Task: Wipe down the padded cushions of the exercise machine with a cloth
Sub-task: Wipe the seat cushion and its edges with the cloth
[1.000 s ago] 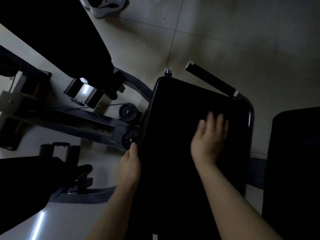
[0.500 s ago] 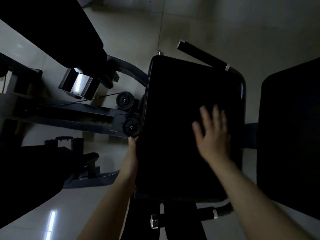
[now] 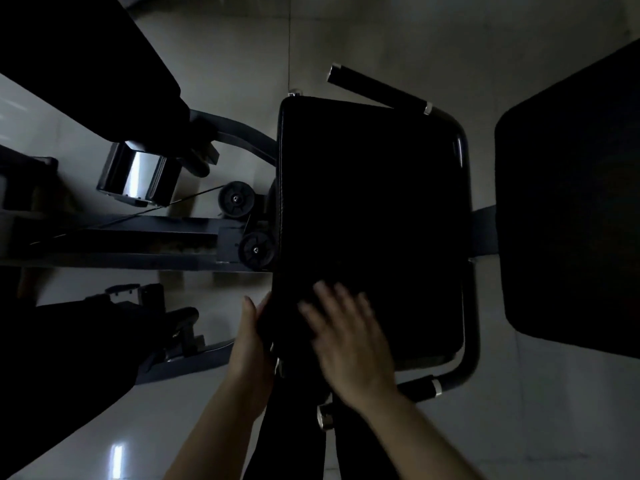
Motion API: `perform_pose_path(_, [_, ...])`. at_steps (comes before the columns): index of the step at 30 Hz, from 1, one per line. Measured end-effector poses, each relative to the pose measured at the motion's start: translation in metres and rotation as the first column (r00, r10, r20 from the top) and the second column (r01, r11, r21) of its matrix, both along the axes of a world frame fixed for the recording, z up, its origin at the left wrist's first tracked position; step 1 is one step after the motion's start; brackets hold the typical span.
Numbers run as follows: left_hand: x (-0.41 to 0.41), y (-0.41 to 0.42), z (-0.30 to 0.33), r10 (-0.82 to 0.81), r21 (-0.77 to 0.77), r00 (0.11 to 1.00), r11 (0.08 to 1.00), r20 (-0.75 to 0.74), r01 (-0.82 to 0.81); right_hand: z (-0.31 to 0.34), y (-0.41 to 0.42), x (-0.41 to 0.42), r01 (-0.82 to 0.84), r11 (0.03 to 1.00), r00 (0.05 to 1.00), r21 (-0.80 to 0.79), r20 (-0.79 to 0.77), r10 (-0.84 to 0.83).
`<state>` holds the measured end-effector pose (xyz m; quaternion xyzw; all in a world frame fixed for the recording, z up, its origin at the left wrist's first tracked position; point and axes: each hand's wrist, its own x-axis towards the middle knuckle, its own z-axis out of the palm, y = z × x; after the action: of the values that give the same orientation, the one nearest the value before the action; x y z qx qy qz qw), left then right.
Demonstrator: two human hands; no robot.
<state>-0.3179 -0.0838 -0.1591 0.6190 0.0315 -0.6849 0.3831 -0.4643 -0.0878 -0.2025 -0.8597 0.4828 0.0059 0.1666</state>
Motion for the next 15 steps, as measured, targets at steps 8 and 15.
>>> perform_pose_path(8, [-0.004, 0.003, -0.004, -0.251, -0.067, 0.968, 0.965, 0.03, 0.252, -0.013, -0.028, -0.072, 0.766, 0.637, 0.635, 0.082, 0.05, -0.771])
perform_pose_path(15, [-0.002, 0.003, -0.002, -0.312, -0.074, 0.942, 0.944, 0.123, 0.322, 0.007, 0.082, 0.041, 0.452, 0.889, 0.881, 0.073, 0.12, -0.458])
